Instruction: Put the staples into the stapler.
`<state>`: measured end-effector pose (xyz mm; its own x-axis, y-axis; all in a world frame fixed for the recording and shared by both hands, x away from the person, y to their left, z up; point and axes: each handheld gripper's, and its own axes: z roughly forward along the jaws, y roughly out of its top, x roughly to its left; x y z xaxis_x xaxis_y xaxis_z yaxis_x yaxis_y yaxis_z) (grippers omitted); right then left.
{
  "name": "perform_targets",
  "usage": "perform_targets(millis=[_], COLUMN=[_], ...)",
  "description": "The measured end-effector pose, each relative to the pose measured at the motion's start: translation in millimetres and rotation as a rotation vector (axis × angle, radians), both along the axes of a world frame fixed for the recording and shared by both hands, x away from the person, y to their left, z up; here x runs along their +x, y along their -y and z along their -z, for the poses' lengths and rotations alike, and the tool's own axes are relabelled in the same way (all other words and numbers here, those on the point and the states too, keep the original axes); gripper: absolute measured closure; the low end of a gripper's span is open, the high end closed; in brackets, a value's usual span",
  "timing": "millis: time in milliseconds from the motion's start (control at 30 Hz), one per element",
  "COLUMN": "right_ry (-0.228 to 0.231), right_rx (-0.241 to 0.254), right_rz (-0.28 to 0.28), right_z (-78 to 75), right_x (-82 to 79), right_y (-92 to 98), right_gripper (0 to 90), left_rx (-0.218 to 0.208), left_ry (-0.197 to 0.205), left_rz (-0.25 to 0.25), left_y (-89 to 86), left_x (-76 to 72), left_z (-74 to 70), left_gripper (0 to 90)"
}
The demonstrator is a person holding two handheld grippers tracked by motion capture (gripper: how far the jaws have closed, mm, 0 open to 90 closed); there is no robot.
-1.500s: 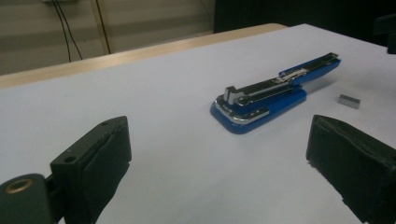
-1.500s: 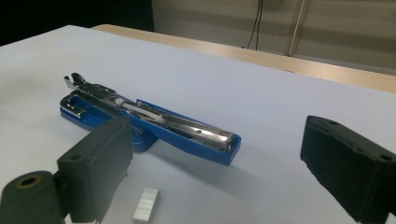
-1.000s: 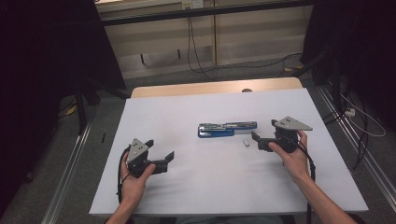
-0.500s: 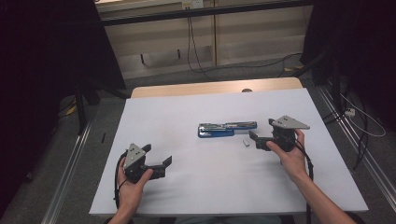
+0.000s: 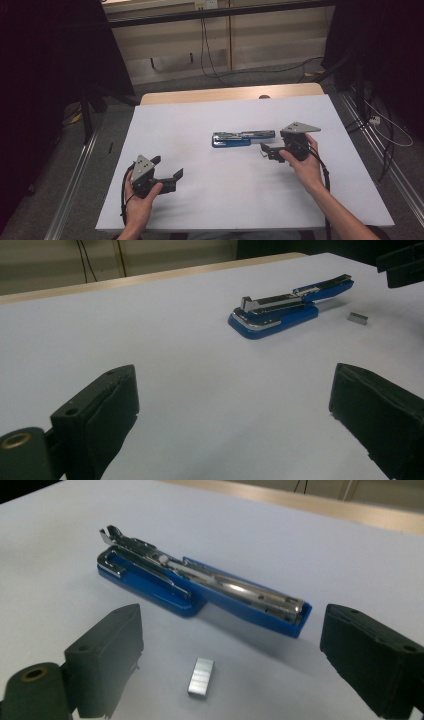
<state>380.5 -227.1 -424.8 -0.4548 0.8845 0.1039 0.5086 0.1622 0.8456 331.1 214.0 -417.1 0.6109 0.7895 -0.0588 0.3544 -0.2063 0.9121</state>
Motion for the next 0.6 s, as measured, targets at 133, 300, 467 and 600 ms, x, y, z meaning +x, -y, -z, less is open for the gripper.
perform_targets(millis=[133,300,467,600], right_ry=[-0.057,-0.102,-0.127,-0.172], right_rx=[-0.005,0.004,-0.005,0.006], right_rz=[-0.010,-0.036,-0.059,-0.088], right_z=[2.3,-1.9,-2.9,-2.0], right_x=[2.0,6.3,11.2,13.9], right_y=[0.6,-0.5,-2.2,-4.0], right_gripper=[10.3,8.8,8.6,7.8], left_rx=[0.009,0.015,0.013,0.012], left_ry=[0.003,-0.005,0.003,0.001], left_rz=[-0.003,0.004,0.004,0.000], left_y=[0.5,0.5,-2.6,-4.8], left_x=[-1.5,-5.6,-10.8,-14.7], left_z=[-0.3,1.1,0.2,0.3], left_gripper=[5.9,5.9,5.9,5.9])
